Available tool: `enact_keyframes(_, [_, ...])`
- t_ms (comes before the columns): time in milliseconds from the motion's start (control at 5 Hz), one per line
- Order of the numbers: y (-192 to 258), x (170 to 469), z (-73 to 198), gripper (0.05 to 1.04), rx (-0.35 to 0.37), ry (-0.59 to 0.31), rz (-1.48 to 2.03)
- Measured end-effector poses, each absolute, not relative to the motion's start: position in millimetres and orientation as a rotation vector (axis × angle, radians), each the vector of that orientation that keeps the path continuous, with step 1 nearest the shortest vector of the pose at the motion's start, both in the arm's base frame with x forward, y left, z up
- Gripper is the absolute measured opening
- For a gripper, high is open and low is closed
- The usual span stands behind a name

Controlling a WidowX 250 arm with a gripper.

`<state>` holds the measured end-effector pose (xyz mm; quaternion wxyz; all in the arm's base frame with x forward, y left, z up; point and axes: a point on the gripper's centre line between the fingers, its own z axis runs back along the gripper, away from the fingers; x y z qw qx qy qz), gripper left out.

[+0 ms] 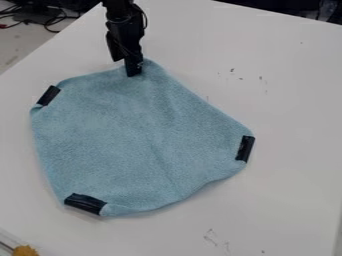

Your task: Move the cloth to the bottom

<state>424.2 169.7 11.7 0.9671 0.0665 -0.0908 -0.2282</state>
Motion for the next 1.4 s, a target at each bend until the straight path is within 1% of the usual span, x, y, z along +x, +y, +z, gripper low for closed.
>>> enact_keyframes(400, [170, 417, 10, 0.987, 0.138, -0.183, -0.457])
enact_keyframes(600, [174, 413, 11, 0.987, 0.126, -0.199, -0.443])
enact_keyframes(800, [175, 408, 15, 0.987, 0.139, -0.205, -0.449])
enact_keyframes(1000, [179, 406, 37, 0.989, 0.193, -0.271, -0.469])
enact_keyframes(1200, [187, 414, 80, 0.991, 0.288, -0.429, -0.51])
enact_keyframes(1400, [189, 419, 92, 0.991, 0.291, -0.478, -0.551])
